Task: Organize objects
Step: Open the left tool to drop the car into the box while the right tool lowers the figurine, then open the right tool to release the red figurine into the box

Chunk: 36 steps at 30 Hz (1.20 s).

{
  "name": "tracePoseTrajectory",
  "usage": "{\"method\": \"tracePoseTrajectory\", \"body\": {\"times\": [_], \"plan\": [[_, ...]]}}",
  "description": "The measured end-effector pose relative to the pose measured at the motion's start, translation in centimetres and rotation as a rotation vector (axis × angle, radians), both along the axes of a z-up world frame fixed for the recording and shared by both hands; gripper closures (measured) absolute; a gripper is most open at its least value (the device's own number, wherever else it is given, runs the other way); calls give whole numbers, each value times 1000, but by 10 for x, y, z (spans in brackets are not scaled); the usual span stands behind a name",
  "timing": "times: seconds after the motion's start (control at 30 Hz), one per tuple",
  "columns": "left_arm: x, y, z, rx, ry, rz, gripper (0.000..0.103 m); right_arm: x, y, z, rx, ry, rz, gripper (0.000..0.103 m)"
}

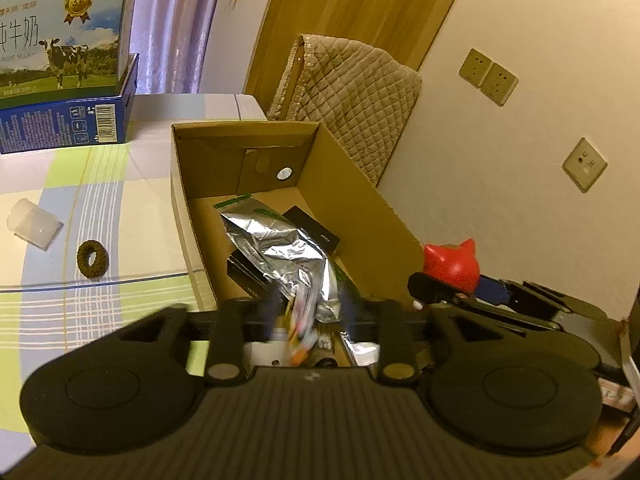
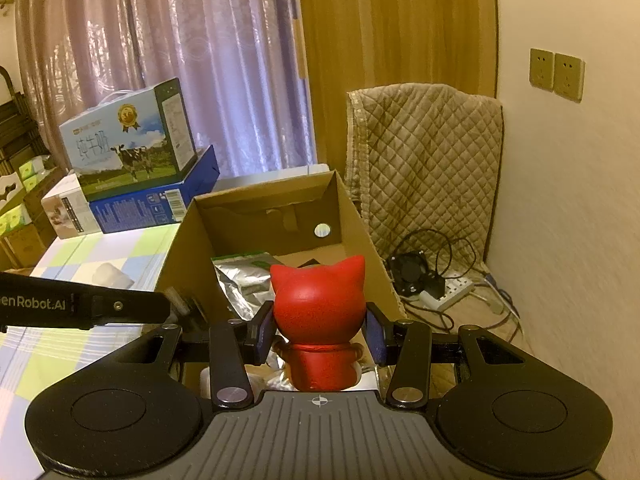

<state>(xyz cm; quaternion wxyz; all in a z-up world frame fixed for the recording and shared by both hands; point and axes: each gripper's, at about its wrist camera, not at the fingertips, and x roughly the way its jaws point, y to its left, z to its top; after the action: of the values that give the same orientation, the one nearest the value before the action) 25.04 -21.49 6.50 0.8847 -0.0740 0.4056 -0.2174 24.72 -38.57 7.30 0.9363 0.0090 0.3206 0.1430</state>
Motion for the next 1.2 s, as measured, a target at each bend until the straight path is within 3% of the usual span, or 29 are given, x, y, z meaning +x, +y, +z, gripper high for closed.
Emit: {"method": "tracePoseTrajectory", "body": {"times": [0.67, 0.87, 1.2], "plan": [[-12, 29, 2, 3, -12, 67, 65, 0, 14, 5, 48, -14, 31, 60], [-15, 39, 1, 3, -10, 83, 64, -1, 7, 9, 95, -37, 16, 53], [-26, 48, 1, -3, -4, 98, 64, -18, 10, 6, 73, 15, 5, 53]]}}
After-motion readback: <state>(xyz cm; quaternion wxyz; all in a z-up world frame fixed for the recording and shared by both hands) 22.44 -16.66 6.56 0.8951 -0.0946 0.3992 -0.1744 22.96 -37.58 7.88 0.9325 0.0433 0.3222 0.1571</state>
